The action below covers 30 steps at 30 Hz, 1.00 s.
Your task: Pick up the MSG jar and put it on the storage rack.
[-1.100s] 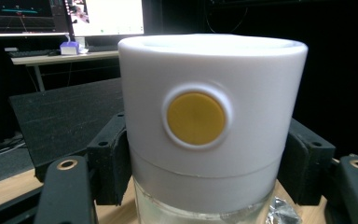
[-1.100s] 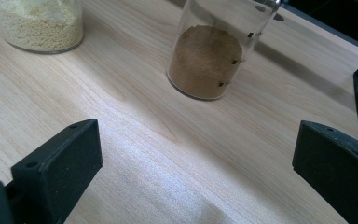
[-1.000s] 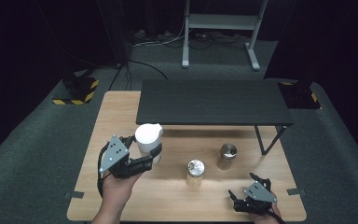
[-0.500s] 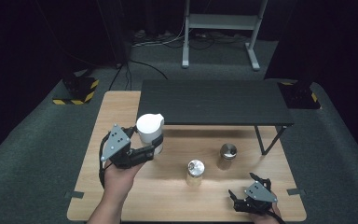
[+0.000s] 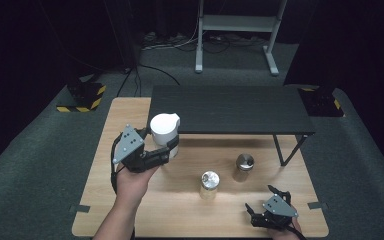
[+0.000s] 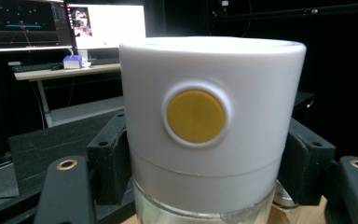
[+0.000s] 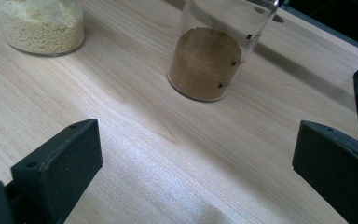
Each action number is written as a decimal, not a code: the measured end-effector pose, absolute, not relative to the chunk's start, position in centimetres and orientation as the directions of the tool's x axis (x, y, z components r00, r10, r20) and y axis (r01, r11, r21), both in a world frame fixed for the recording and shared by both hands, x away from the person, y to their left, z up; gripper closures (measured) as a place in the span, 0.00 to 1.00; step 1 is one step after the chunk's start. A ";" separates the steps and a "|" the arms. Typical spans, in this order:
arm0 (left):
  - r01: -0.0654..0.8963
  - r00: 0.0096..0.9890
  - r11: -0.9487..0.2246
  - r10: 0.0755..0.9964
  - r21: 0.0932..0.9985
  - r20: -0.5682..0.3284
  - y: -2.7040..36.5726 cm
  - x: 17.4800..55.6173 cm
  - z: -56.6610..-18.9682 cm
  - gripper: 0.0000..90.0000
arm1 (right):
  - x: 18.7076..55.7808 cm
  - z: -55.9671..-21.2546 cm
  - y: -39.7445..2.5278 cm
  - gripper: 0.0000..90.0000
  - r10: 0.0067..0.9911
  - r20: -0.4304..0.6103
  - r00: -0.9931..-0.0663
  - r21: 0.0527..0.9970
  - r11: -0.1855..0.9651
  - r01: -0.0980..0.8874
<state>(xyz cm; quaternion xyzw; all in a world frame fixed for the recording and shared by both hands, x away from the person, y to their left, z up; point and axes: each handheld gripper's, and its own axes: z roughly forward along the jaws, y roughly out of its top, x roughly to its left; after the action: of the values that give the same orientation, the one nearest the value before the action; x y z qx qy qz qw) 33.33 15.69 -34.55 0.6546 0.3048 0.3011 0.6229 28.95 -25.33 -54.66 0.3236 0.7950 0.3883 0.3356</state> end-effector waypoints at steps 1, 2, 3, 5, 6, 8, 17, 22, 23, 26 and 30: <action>0.023 0.632 -0.036 0.775 0.999 0.013 15.7 33.5 -34.5 0.34 | 29.0 -54.7 -25.3 0.00 0.774 -0.284 -0.566 0.833 0.492 0.254; 0.023 0.631 -0.035 0.776 0.999 0.013 15.6 33.6 -34.5 0.34 | 29.0 -54.7 -25.3 0.00 0.773 -0.286 -0.566 0.832 0.494 0.254; 0.023 0.630 -0.038 0.777 0.999 0.015 15.6 33.7 -34.5 0.34 | 29.0 -54.7 -25.3 0.00 0.773 -0.287 -0.566 0.831 0.495 0.254; 0.021 0.628 -0.037 0.778 0.999 0.016 15.6 33.9 -34.4 0.34 | 28.9 -54.7 -25.2 0.00 0.770 -0.290 -0.568 0.830 0.498 0.251; 0.021 0.627 -0.037 0.779 0.999 0.016 15.5 33.9 -34.3 0.34 | 28.9 -54.7 -25.2 0.00 0.769 -0.291 -0.569 0.829 0.499 0.250; 0.020 0.626 -0.036 0.780 0.999 0.016 15.5 34.1 -34.2 0.34 | 28.9 -54.7 -25.2 0.00 0.768 -0.292 -0.571 0.829 0.501 0.249; 0.013 0.622 -0.029 0.783 0.999 0.015 15.2 35.1 -33.5 0.34 | 28.9 -54.7 -25.2 0.00 0.768 -0.291 -0.570 0.830 0.499 0.248; 0.008 0.615 -0.024 0.788 1.000 0.014 14.9 35.6 -33.0 0.34 | 28.9 -54.7 -25.2 0.00 0.769 -0.292 -0.569 0.831 0.498 0.246; 0.009 0.614 -0.026 0.789 1.000 0.015 14.8 35.8 -33.0 0.34 | 28.9 -54.7 -25.2 0.00 0.769 -0.292 -0.569 0.832 0.498 0.246; 0.009 0.611 -0.027 0.791 1.000 0.015 14.6 36.2 -32.8 0.34 | 28.9 -54.7 -25.2 0.00 0.770 -0.289 -0.569 0.833 0.495 0.247; 0.009 0.610 -0.023 0.793 1.000 0.012 14.2 36.8 -32.6 0.33 | 28.9 -54.7 -25.3 0.00 0.770 -0.286 -0.570 0.835 0.492 0.247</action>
<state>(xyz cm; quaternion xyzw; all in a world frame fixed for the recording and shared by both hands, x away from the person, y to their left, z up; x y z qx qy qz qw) 36.76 14.23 -32.61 0.6429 0.3117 0.3131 0.6257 28.88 -25.29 -54.67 0.3195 0.7957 0.3896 0.3362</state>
